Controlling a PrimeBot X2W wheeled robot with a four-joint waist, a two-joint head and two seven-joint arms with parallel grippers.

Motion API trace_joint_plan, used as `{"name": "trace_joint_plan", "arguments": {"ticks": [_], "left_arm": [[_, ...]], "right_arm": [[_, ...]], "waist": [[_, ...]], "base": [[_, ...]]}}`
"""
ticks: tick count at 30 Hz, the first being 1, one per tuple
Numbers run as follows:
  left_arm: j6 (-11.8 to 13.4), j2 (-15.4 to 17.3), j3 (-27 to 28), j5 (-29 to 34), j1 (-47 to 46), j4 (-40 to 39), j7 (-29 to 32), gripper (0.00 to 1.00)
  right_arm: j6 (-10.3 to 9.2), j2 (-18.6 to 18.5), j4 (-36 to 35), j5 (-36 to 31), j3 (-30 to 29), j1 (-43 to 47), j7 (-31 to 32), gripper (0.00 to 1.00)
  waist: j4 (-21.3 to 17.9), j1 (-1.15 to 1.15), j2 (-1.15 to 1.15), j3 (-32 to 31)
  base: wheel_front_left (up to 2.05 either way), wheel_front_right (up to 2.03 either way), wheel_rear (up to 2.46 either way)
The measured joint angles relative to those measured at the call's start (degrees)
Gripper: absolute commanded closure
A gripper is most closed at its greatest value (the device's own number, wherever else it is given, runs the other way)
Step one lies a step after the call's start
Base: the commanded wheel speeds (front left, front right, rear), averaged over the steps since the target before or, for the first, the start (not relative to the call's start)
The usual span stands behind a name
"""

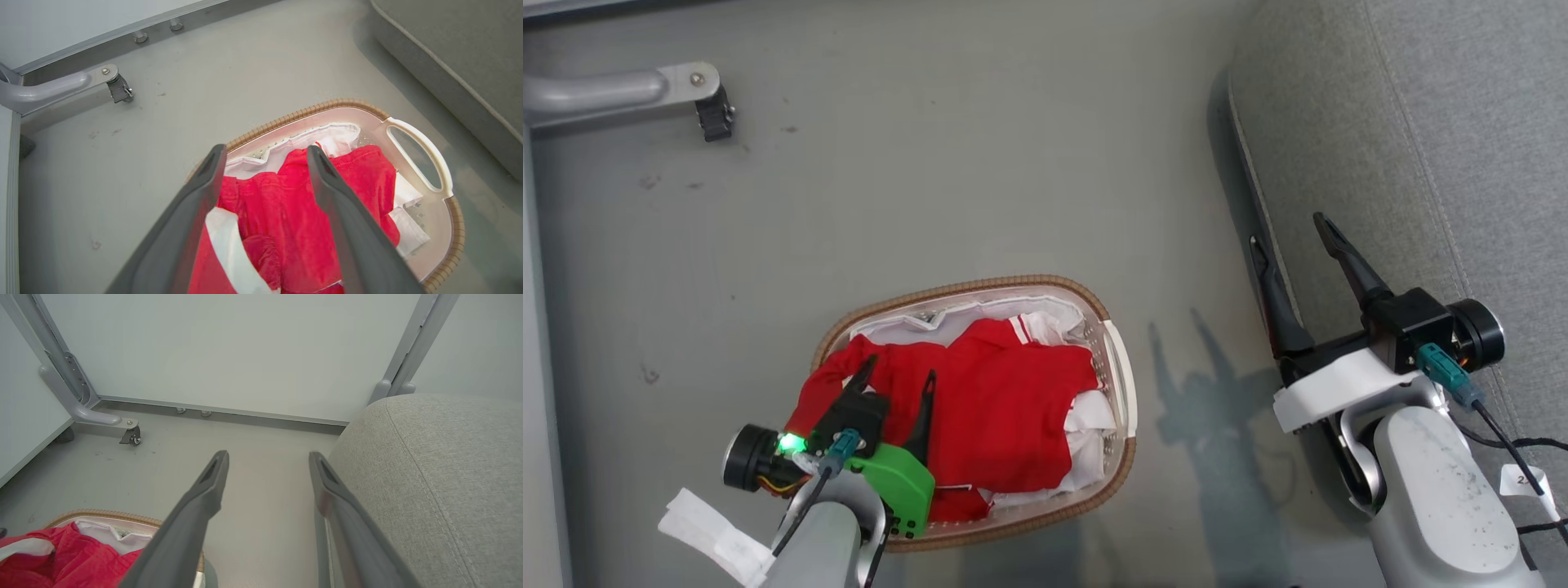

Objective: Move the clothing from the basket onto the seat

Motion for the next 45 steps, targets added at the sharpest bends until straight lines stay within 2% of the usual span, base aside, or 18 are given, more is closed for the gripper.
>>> {"name": "trace_joint_plan", "arguments": {"ticks": [17, 29, 34, 39, 45], "left_arm": [[-1.2, -0.2, -10.8, -1.0, -11.4, 10.5, 0.0, 0.00], [-1.3, -0.4, -23.1, -10.0, -15.6, 11.6, 0.0, 0.00], [-1.3, -0.4, -27.6, -12.0, -16.8, 14.3, 0.0, 0.00], [-1.3, -0.4, -29.5, -13.3, -19.9, 15.5, 0.0, 0.00], [1.1, -0.4, -31.5, -13.8, -21.7, 17.6, 0.0, 0.00]], "right_arm": [[0.00, 0.7, -2.1, 0.2, 0.8, -4.0, 0.0, 0.00], [0.00, 0.8, -2.4, 0.1, 0.8, -5.1, 0.0, 0.00], [0.00, 0.9, -2.4, 0.1, 0.5, -5.1, 0.0, 0.00], [0.00, 0.9, -2.3, -0.6, -0.1, -5.8, 0.0, 0.00], [0.00, 0.8, -2.9, -1.1, -0.7, -6.0, 0.0, 0.00]], "waist": [[-2.2, 0.01, 0.00, 12.7], [-3.8, 0.00, 0.00, 19.0], [-4.0, 0.00, 0.00, 20.5], [-4.1, 0.00, 0.00, 22.3], [-4.0, 0.00, 0.00, 24.7]], "base": [[0.00, 0.00, 0.00], [0.00, 0.00, 0.00], [0.00, 0.00, 0.00], [0.00, 0.00, 0.00], [0.00, 0.00, 0.00]]}}
